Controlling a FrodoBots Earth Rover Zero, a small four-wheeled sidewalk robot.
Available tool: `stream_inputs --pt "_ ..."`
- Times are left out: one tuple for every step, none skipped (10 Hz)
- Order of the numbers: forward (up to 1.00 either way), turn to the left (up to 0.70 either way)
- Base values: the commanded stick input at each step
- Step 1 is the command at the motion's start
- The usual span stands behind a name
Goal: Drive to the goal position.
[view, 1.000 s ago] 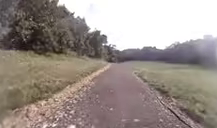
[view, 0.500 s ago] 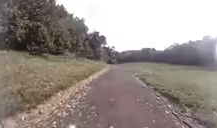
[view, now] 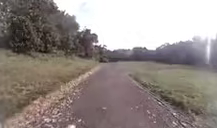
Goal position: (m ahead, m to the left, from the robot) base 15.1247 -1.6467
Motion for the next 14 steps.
stream_inputs --pt "0.7 0.0" --pt "0.7 0.0" --pt "0.7 0.0" --pt "0.7 0.0" --pt "0.7 0.0" --pt "0.7 0.0" --pt "0.7 0.0" --pt "0.7 0.0" --pt "0.7 0.0" --pt "0.7 0.0" --pt "0.7 0.0" --pt "0.7 0.0" --pt "0.7 0.0" --pt "0.7 0.0"
